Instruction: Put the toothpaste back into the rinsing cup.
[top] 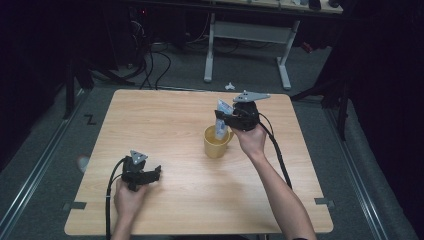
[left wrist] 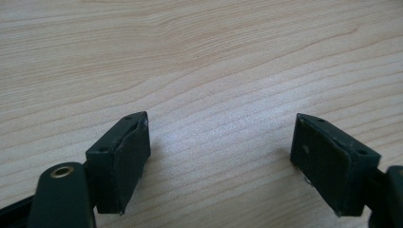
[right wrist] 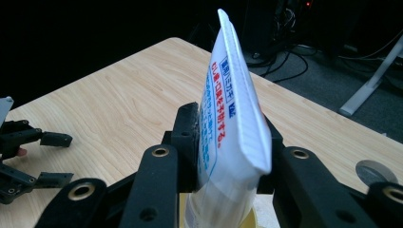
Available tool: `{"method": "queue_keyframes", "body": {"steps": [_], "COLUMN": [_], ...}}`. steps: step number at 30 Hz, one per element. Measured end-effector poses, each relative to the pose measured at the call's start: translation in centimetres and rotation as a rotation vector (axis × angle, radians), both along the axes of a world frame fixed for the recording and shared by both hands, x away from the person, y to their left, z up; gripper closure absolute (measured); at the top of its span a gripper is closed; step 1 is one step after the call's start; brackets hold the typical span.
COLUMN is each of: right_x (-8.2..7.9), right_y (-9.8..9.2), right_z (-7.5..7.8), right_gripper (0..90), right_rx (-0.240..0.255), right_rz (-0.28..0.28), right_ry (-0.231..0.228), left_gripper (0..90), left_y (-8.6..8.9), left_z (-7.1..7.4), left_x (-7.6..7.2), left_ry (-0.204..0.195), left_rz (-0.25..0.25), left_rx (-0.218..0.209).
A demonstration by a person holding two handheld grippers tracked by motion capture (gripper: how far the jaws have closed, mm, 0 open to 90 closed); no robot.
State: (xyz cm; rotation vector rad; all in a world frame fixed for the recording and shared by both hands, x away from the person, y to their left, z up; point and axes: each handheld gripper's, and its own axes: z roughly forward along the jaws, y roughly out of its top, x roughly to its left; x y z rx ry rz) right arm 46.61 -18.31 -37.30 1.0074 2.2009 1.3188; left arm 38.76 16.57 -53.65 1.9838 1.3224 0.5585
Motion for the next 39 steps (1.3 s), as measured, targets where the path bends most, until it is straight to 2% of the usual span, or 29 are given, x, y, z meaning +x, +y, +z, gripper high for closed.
{"method": "queue_keyframes", "body": {"steps": [12,26,32,37,39], "right_x": [0.5,1.0,1.1,1.2,1.1], "right_y": [0.8,1.4,1.5,1.5,1.6], "right_z": [-1.1,-2.9,-4.1,-4.5,-4.5], "right_gripper": [69.9,69.8,69.8,69.8,69.8], "right_rx": [-0.036,-0.049,-0.05,-0.04,-0.05], "right_rz": [-0.005,-0.017,-0.022,-0.025,-0.021], "right_ry": [0.008,0.038,0.053,0.062,0.061], "left_gripper": [21.3,21.3,21.3,21.3,21.3], "left_y": [0.0,0.0,0.0,0.0,0.0], "left_z": [0.0,0.0,0.0,0.0,0.0], "left_x": [0.0,0.0,0.0,0.0,0.0], "left_ry": [-0.001,0.001,0.0,0.001,0.001], "left_rz": [0.001,-0.001,-0.001,-0.001,-0.001], "left_rx": [0.0,0.0,0.001,0.001,0.001]}}
